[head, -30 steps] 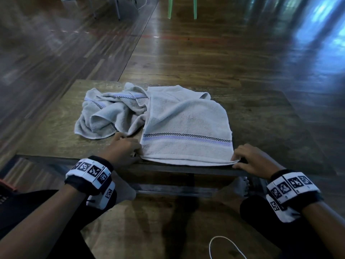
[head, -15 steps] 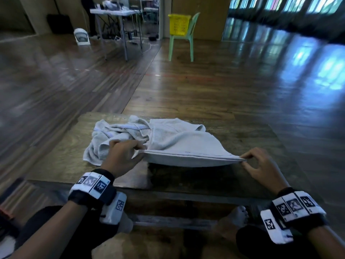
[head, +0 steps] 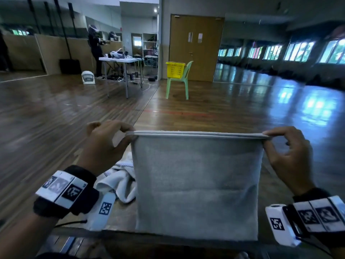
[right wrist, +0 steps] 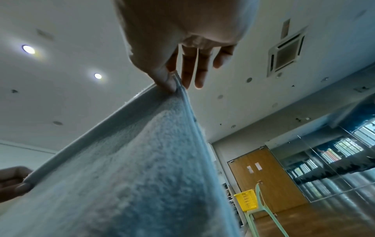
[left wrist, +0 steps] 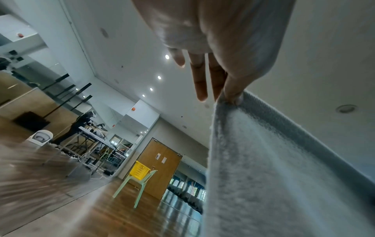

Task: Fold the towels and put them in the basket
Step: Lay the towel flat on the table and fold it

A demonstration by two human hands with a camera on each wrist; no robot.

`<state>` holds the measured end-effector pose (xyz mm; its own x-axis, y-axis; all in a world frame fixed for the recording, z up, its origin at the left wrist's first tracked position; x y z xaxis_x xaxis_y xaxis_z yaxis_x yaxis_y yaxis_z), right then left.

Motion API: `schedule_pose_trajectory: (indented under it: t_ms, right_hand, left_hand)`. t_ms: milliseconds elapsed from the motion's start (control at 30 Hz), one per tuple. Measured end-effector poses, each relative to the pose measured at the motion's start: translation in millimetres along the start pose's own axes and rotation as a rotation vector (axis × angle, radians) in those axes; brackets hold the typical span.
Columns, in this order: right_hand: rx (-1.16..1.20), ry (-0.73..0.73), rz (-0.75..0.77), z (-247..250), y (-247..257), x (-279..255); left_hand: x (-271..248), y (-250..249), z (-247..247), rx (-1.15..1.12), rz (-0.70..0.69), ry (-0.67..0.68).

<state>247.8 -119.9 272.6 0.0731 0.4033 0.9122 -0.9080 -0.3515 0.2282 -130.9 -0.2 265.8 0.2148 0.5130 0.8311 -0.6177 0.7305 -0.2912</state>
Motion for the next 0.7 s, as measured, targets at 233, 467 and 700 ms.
schedule_pose_trajectory:
  t_ms: [233, 467, 700]
  right_hand:
    - [0.015, 0.069, -0.072, -33, -23, -5]
    - [-0.034, 0.228, -0.094, -80, -58, -46]
    - [-0.038, 0.557, -0.149, -132, -84, -133]
  left_hand:
    - [9, 18, -24, 0.021, 0.03, 0.052]
    - [-24, 58, -63, 0.11, 0.154, 0.139]
    - [-114, 81, -127, 0.196, 0.234, 0.443]
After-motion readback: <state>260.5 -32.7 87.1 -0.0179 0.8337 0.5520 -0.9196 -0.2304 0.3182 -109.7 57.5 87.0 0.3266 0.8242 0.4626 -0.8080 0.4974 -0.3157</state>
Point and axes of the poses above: each hand's wrist, its own x-axis towards the middle knuckle, its own z-axis out of the back of the hand, y = z × x, the point moved 9 cm from there along x, towards the middle knuckle, and after that the axes turned 7 degrees about z, right-handed, at the moved point
